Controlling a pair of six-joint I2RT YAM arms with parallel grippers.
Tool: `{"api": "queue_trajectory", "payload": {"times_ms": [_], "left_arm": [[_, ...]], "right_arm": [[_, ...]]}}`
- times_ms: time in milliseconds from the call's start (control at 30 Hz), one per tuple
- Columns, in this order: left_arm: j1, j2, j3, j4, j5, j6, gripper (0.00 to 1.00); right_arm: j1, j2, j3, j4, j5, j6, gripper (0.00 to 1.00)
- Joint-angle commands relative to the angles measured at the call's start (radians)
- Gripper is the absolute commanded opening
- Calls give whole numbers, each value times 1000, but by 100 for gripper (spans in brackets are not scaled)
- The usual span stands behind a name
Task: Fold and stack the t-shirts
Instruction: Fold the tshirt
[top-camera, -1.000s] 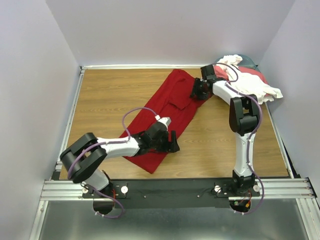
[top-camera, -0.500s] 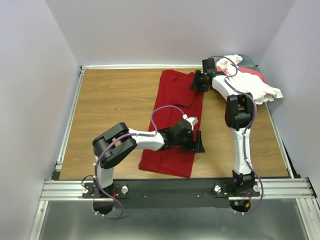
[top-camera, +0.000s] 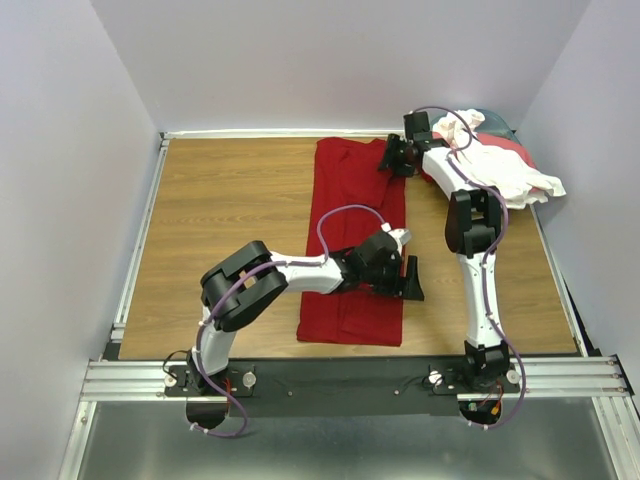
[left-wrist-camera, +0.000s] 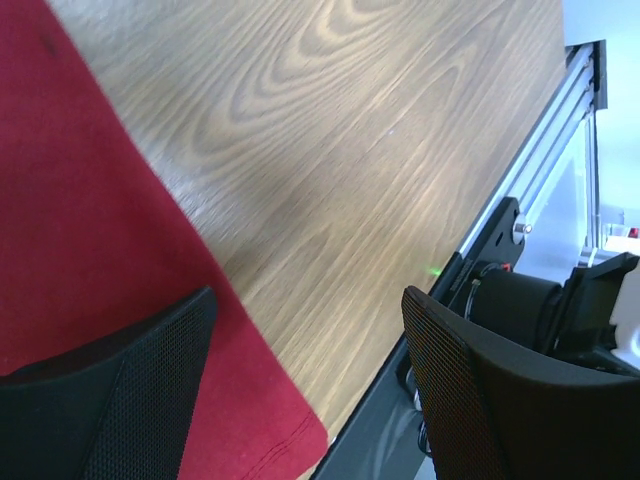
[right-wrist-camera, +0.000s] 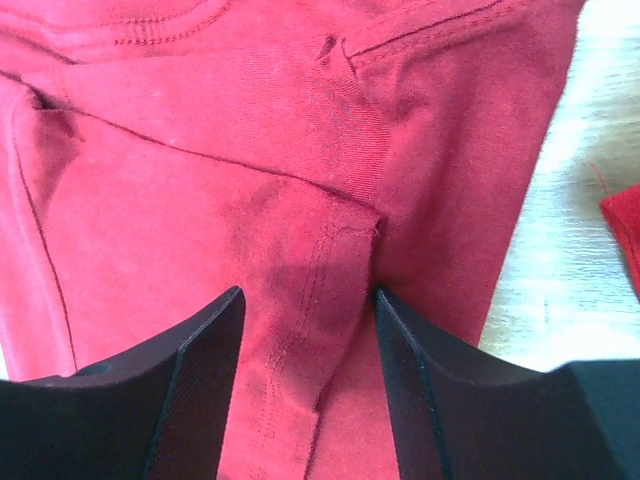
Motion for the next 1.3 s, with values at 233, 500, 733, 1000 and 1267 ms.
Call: {"api": "queue_trajectory", "payload": {"times_ms": [233,500,733,1000,1267], "left_arm": [[94,-312,-43,-179,-159,186,84],[197,-585,-339,-306,-277,170,84],[238,-741,-478,-424,-348,150,84],[267,-826,-539,-490,-337,121,84],[292,-757,-465,-567,-346,179,84]], "right_arm": [[-7,-147,48,-87,-62,-31,67],[10,-582,-508,-86,-47,1,66],[96,-959,-1097,-81,15,125,66],[195,-1297,-1494,-92,-7,357,65],[364,-1435,-1649,-136,7,565,60]]}}
